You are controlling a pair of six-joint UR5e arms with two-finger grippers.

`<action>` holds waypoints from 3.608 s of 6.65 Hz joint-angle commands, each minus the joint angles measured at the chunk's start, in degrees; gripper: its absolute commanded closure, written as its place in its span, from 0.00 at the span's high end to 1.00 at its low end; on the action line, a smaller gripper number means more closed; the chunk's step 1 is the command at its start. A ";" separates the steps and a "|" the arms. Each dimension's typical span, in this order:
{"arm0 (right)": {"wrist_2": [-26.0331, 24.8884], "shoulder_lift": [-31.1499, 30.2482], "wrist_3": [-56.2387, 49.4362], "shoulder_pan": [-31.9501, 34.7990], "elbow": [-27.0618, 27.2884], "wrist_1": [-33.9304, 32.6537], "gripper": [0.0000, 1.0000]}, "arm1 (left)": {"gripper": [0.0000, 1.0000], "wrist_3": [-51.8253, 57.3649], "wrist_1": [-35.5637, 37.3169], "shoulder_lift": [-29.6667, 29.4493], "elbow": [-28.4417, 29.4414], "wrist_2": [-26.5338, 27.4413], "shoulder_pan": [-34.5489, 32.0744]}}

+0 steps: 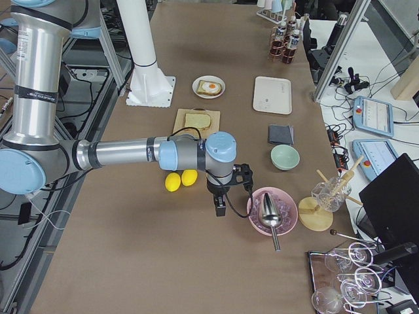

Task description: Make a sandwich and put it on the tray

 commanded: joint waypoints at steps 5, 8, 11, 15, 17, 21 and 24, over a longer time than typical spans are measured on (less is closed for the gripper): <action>6.14 -1.35 -0.01 -0.13 0.71 1.74 1.00 | 0.97 -0.35 -1.18 -0.84 -0.48 -3.00 5.78; 6.68 -3.38 0.51 -0.21 -0.33 8.86 1.00 | 0.97 -0.53 -0.74 0.12 -0.13 -3.26 5.53; 11.23 -3.29 4.29 -2.50 0.27 9.04 0.99 | 0.98 -3.61 -1.09 0.21 -0.05 -3.62 5.70; 6.16 -0.04 43.12 -22.58 5.02 24.88 0.99 | 0.98 -4.31 -2.85 1.36 -0.83 -3.35 8.59; -1.19 0.31 60.01 -34.34 6.85 35.19 1.00 | 0.98 -4.22 -3.11 1.45 -1.72 -3.17 8.60; -9.47 6.70 74.30 -48.25 8.80 36.64 0.98 | 0.98 -4.22 -6.36 1.71 -1.10 -3.79 8.60; -16.78 9.79 79.86 -56.10 8.28 36.46 0.87 | 0.98 -4.31 -6.36 1.53 -1.19 -3.88 8.69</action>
